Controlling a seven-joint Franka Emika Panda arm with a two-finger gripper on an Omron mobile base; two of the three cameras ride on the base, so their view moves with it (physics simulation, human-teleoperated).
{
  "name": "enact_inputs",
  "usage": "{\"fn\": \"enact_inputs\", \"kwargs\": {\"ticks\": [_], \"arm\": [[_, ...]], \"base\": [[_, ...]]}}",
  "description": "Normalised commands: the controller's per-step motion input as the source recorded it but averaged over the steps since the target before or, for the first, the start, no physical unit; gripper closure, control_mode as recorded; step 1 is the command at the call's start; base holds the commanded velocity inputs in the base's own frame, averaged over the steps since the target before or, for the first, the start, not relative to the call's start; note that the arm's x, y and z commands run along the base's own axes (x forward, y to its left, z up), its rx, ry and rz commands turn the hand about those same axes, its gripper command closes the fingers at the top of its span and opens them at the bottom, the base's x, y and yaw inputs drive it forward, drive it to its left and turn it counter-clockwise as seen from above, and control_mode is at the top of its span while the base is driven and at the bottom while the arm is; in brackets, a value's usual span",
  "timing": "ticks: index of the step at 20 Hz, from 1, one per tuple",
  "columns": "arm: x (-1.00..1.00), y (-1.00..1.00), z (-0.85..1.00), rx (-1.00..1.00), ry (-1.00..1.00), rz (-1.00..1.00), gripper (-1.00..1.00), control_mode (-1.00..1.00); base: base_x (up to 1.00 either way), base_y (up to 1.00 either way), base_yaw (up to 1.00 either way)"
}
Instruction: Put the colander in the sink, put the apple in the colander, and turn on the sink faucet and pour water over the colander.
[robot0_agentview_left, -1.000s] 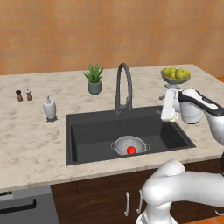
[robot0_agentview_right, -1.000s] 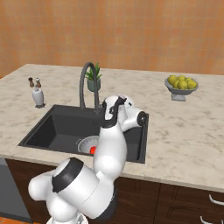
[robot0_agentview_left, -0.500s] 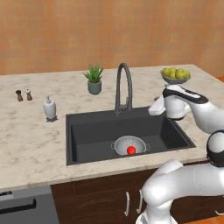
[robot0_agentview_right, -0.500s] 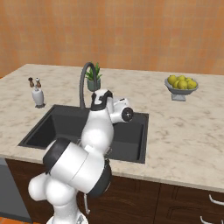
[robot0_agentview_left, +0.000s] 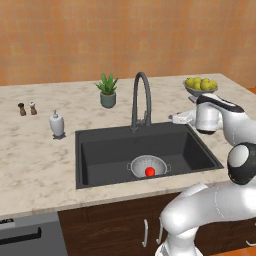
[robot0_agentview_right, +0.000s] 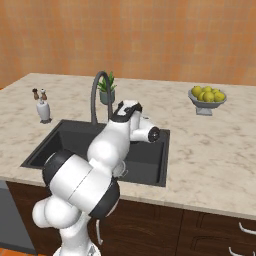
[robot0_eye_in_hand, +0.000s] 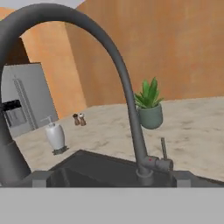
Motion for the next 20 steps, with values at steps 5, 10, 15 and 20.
{"fn": "enact_inputs", "kwargs": {"ticks": [5,10,15,20], "arm": [[0.0,0.0,-0.13,0.29,0.01,0.0,-1.0,-1.0],[0.0,0.0,-0.06,0.08,-0.1,0.0,-1.0,-1.0],[0.05,0.07,0.0,-0.04,-0.15,0.0,-1.0,-1.0],[0.14,0.05,0.0,-0.12,-0.07,0.0,-1.0,-1.0]], "base": [[0.0,0.0,0.0],[0.0,0.0,0.0],[0.0,0.0,0.0],[0.0,0.0,0.0]]}}
